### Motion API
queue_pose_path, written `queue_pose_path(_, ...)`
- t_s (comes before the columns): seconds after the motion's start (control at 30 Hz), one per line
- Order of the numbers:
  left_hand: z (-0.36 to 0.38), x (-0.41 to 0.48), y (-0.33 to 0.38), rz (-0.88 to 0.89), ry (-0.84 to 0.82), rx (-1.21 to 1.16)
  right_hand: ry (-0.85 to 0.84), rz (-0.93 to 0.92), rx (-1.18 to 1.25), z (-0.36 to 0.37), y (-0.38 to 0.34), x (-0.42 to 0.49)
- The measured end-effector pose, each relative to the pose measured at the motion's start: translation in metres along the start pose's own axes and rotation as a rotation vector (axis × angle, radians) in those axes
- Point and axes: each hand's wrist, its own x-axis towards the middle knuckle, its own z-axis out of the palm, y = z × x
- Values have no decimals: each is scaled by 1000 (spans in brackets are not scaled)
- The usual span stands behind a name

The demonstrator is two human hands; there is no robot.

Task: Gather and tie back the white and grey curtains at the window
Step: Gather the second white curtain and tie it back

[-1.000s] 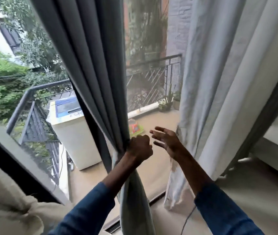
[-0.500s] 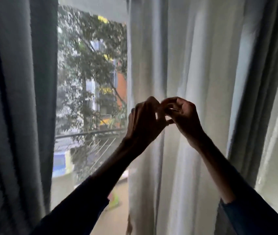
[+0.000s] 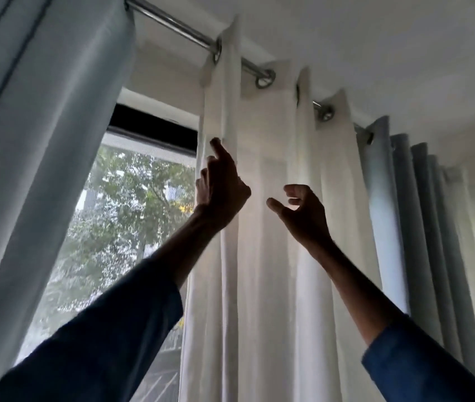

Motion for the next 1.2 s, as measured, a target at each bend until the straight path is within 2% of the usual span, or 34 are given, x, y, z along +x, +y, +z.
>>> queue_pose_path(0.13, -5, 50, -2, 57, 30, 6, 77, -21, -124, 12, -18, 51)
queue_pose_path(0.33, -18, 104, -21, 95, -24, 14, 103, 73, -141, 25, -47, 108)
queue_pose_path(0.6, -11, 128, -34, 290, 51, -67, 369, 46, -251, 44, -46, 160)
queue_pose_path(0.7, -9, 128, -40, 398, 89, -60, 347, -70, -302, 62, -66, 157)
queue_pose_path(0.77, -11, 129, -44, 442, 80, 33, 325, -163, -247, 81, -95, 151)
queue_pose_path(0.9, -26, 134, -49, 363, 173, 182, 198, -343, -103, 116, -155, 140)
queue_pose_path(0.97, -40, 139, -60, 300, 197, 258, 139, -446, -113, 122, -164, 136)
queue_pose_path(1.07, -51, 135, -74, 294, 115, 267, 160, -405, -120, 118, -144, 133)
queue_pose_path(1.2, -39, 116, -62, 362, 91, 251, 207, -344, -40, 102, -101, 120)
